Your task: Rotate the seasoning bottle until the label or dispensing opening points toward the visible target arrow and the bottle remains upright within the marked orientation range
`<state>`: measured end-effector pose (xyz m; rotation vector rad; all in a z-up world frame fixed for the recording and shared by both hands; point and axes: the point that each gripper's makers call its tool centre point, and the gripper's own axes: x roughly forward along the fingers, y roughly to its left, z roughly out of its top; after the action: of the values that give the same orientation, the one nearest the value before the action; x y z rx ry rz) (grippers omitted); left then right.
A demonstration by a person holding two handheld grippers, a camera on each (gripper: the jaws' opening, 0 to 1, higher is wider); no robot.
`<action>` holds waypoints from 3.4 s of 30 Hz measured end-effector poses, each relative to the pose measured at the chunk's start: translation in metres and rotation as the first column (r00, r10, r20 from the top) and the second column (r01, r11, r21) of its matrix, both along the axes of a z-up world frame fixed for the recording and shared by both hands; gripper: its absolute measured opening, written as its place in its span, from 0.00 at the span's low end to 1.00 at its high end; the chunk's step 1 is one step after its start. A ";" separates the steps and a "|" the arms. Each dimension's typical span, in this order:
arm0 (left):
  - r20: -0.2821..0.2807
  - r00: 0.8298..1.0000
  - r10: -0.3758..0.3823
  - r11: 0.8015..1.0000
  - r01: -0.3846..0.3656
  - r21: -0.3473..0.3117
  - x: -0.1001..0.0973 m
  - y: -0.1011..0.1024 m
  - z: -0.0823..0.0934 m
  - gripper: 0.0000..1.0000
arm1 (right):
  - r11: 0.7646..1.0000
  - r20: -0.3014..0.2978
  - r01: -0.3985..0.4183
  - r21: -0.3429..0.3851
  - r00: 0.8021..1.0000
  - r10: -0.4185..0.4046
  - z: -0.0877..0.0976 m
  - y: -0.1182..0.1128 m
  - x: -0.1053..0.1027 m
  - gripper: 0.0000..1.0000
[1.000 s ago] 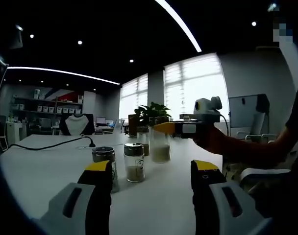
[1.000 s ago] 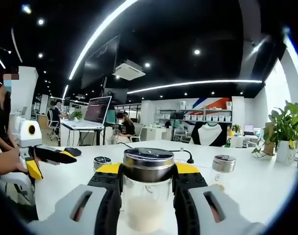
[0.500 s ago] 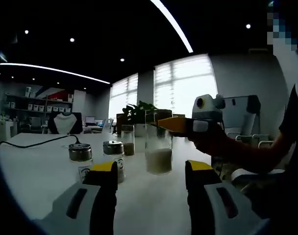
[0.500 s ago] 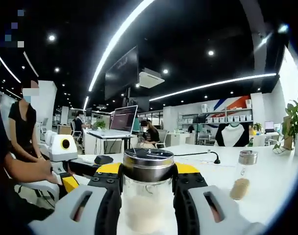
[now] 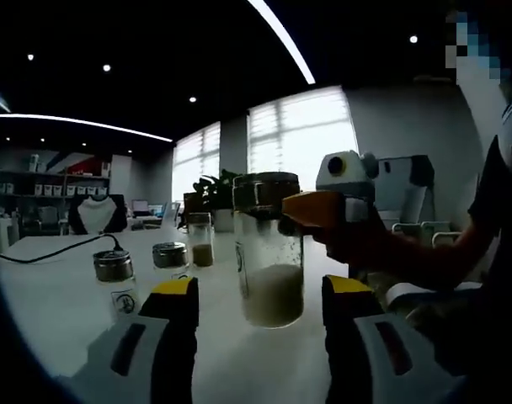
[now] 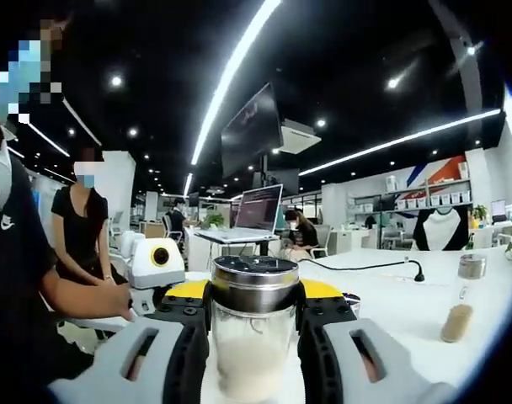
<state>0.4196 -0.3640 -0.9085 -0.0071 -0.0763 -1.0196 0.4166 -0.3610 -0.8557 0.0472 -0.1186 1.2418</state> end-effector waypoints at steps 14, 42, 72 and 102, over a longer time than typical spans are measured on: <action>-0.088 0.987 -0.134 0.991 0.133 -0.024 -0.019 -0.019 -0.005 0.45 | 0.967 -0.049 -0.238 0.092 0.969 0.243 0.000 0.015 -0.030 0.37; 0.015 0.917 0.398 0.910 -0.397 0.122 0.018 0.014 -0.010 0.42 | 0.984 -0.037 0.165 0.065 0.986 -0.163 -0.013 0.035 0.005 0.38; -0.031 0.999 0.036 0.999 -0.036 -0.015 -0.006 -0.007 0.004 0.41 | 0.999 0.026 -0.044 -0.017 0.999 0.045 -0.005 0.019 -0.017 0.38; -0.045 0.999 -0.012 0.998 0.009 -0.067 -0.016 -0.016 0.011 0.39 | 0.969 -0.016 -0.203 0.142 0.978 0.207 0.004 0.008 -0.025 0.38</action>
<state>0.4040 -0.3801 -0.8976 -0.0919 -0.0687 -1.0265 0.3913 -0.3533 -0.8515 0.2045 -0.1780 1.4379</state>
